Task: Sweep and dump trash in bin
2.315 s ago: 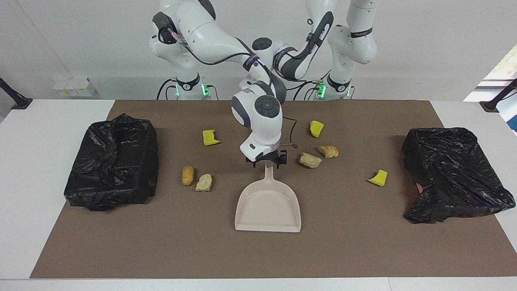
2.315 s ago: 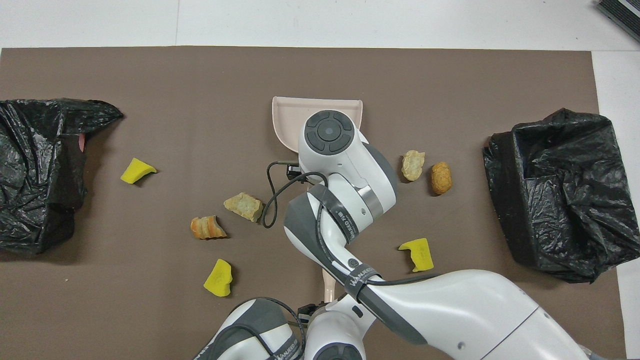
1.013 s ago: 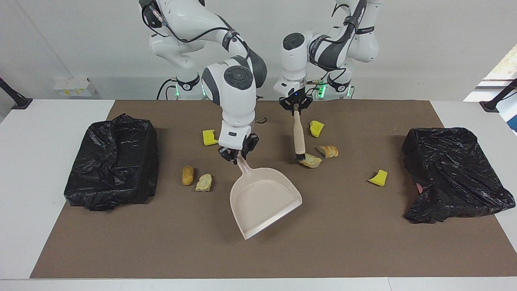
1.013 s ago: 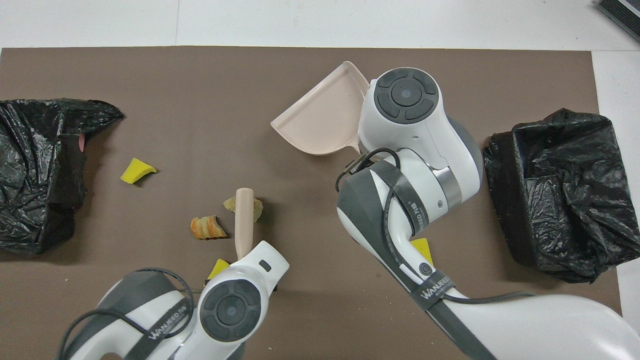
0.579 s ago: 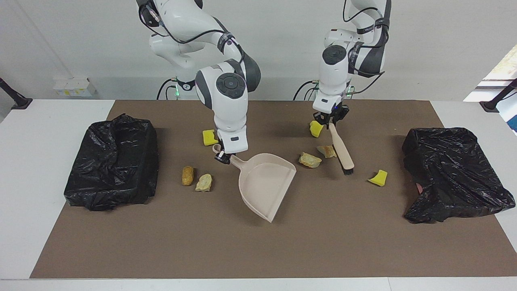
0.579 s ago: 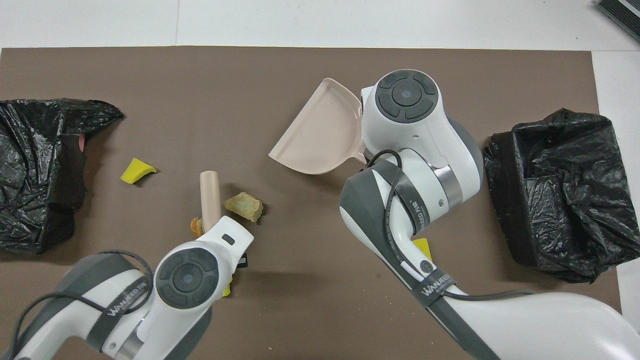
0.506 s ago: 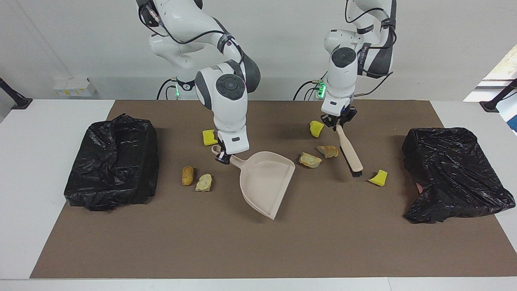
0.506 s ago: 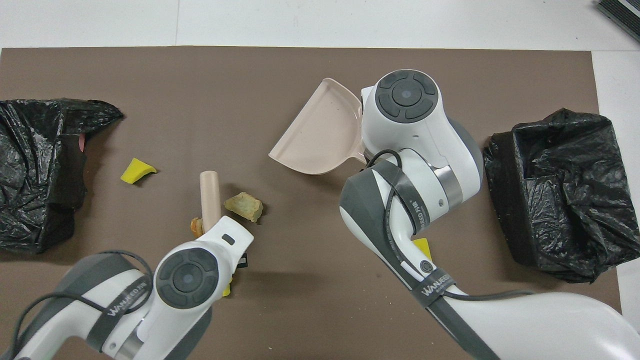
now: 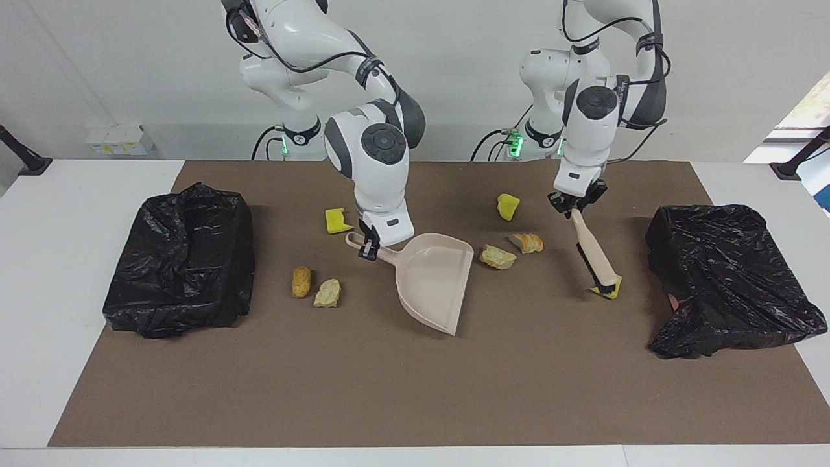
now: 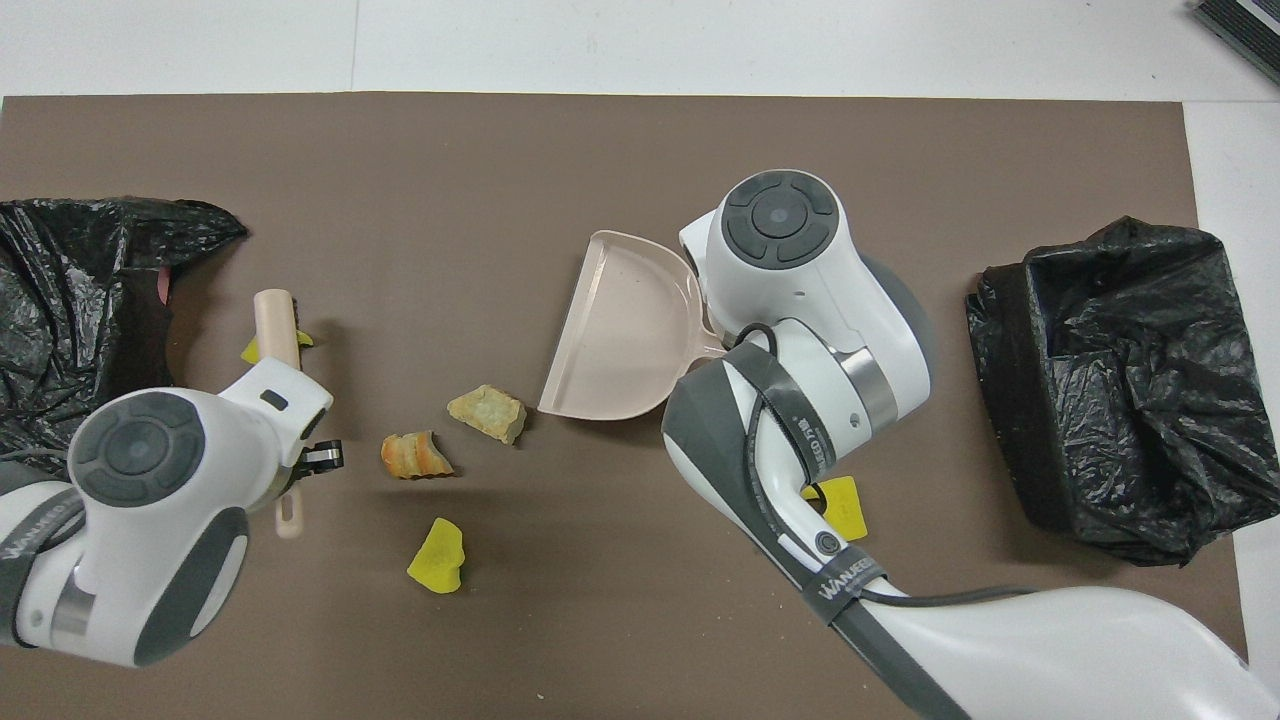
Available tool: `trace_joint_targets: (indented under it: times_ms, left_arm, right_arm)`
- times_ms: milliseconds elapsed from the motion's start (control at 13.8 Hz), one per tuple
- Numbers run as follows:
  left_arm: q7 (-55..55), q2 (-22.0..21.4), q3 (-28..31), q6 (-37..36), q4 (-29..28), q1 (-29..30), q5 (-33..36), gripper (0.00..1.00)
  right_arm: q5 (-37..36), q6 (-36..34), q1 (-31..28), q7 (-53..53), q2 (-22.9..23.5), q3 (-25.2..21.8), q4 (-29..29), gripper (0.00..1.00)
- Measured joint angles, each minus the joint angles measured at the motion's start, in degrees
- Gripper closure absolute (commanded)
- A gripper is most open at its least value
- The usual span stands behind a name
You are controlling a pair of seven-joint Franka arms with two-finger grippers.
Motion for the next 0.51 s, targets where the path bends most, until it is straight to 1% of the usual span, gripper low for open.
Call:
trace_joint_targets:
  times_ms: [145, 289, 434, 506]
  left_arm:
    - [0.56, 1.31, 0.00, 2.12, -0.97, 1.77, 0.00, 1.00]
    - [0.26, 2.76, -0.55, 6.40, -3.29, 1.71, -0.06, 1.00]
    - [-0.23, 3.31, -1.26, 9.47, -5.07, 0.44, -1.19, 1.00]
    - [-0.83, 3.30, -1.41, 9.57, -5.18, -0.96, -2.22, 1.00]
  right_arm:
    - [-0.34, 1.00, 0.12, -1.46, 0.11, 0.01, -0.36, 1.00]
    - [-1.27, 2.24, 0.94, -1.56, 0.40, 0.10, -1.04, 1.00]
    - [-1.79, 4.31, 1.43, -1.56, 0.46, 0.13, -2.71, 1.00]
    - [-1.96, 4.94, 1.51, -1.56, 0.47, 0.13, -3.43, 1.00]
